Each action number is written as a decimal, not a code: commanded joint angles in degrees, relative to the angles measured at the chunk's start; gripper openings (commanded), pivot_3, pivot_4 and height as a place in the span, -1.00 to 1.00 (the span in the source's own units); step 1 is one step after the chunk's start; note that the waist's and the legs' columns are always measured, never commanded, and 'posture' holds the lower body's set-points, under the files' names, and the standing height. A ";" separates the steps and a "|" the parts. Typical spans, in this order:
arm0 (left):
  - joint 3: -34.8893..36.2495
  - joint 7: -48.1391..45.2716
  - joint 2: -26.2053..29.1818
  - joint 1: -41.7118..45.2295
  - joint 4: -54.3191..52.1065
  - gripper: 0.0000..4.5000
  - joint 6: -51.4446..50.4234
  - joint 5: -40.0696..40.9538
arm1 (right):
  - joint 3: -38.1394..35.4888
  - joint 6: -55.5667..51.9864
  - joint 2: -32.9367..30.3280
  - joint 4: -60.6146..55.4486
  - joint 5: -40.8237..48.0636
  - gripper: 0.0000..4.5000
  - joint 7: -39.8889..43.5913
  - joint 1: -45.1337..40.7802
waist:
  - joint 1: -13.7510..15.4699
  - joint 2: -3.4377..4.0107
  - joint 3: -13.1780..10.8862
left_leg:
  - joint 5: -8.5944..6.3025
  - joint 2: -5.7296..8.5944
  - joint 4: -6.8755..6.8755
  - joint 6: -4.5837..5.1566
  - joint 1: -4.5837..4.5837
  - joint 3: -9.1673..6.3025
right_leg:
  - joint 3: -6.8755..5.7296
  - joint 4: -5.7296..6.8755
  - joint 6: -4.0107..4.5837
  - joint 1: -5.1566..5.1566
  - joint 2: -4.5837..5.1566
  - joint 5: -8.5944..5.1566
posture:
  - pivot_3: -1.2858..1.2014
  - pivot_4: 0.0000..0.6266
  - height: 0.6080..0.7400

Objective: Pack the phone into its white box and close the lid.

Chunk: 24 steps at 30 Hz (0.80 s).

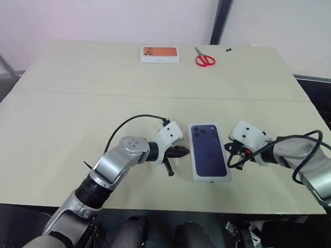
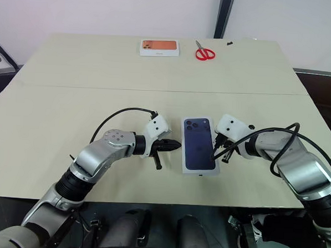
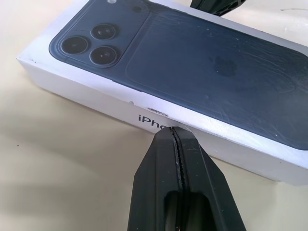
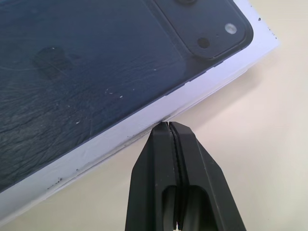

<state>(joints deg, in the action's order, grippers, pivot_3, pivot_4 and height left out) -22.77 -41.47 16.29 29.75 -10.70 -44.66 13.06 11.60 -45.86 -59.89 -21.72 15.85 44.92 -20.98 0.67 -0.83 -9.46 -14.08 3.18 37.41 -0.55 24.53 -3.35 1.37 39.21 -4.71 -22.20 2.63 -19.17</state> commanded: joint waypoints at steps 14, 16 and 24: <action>0.19 0.01 -1.56 0.97 -2.46 -1.00 0.97 1.00 | -2.58 -0.89 1.64 -2.02 -1.44 -0.99 0.41 1.23 | 0.02 0.00 0.00 | 0.00 0.00 0.01 -0.01 0.00 0.00 | 0.00 0.01 0.00 0.00 0.00 0.00 | 0.03 -0.52 1.00; 0.10 0.04 -1.66 0.98 -2.39 -1.00 0.88 0.99 | -2.72 -1.03 1.62 -2.14 -1.55 -0.99 0.47 1.38 | 0.03 0.00 0.00 | 0.02 0.00 0.01 -0.03 0.00 0.00 | 0.00 0.01 0.00 0.00 0.00 0.00 | 0.03 -0.52 1.00; -0.47 -0.12 -1.52 0.68 -1.92 -1.00 1.07 0.62 | -3.18 -1.06 1.47 -1.96 -2.23 -0.99 0.93 1.54 | 0.03 0.00 0.00 | 0.02 0.00 0.02 -0.03 0.00 0.00 | 0.00 0.01 0.00 0.00 0.00 0.00 | 0.03 -0.52 1.00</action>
<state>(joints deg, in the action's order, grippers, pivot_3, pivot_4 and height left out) -22.88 -41.13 15.43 29.75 -10.74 -44.57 13.07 10.44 -47.22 -58.58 -21.73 13.72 45.53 -19.17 0.70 -0.83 -9.46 -14.06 3.19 37.43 -0.58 24.53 -3.35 1.37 39.22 -4.71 -22.20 2.63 -19.17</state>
